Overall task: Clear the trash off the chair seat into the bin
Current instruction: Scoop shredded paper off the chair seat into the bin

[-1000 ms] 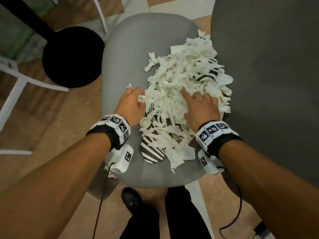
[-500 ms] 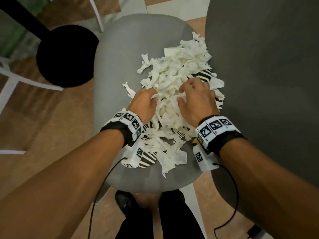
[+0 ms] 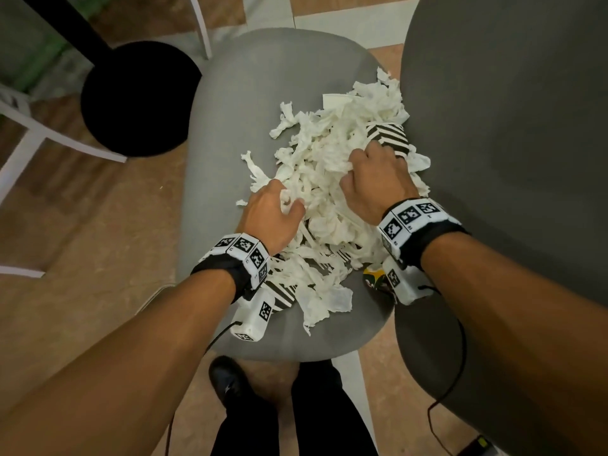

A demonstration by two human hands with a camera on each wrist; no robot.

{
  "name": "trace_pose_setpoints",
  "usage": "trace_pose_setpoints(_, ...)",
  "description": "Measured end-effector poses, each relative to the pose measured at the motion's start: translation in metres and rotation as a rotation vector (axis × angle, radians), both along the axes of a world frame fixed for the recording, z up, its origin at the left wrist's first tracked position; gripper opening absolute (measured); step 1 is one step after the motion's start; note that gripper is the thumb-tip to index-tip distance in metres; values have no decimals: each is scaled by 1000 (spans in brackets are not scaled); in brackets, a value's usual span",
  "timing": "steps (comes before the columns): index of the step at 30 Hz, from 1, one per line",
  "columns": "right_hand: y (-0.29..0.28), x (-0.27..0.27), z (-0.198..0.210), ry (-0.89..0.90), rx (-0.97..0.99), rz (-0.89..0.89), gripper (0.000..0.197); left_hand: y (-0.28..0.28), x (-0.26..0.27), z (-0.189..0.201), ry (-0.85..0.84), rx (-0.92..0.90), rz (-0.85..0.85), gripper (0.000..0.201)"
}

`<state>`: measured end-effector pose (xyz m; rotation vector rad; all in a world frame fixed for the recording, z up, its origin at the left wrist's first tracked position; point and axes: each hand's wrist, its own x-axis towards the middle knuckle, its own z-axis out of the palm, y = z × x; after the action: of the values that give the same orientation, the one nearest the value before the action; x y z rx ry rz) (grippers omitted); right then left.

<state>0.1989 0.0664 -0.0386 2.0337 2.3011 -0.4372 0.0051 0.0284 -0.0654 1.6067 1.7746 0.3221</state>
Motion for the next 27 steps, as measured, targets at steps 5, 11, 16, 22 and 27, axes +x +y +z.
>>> trace_pose_setpoints(5, -9, 8, 6, 183, 17, -63, 37, 13, 12, -20, 173, -57, -132, 62)
trace_pose_setpoints(11, -11, 20, -2, 33, -112, -37, 17, 26, 19, -16, 181, -25, -78, 28)
trace_pose_setpoints(16, -10, 13, 11, 202, 28, -36, 35, 21, 21, 1, -9, 112, -5, 24)
trace_pose_setpoints(22, -6, 5, 16, 150, 7, -11, 33, 27, 14, 11, -109, 226, 90, 30)
trace_pose_setpoints(27, -13, -4, 26, 203, -40, -40, 35, 17, 2, 15, -194, 187, 220, 17)
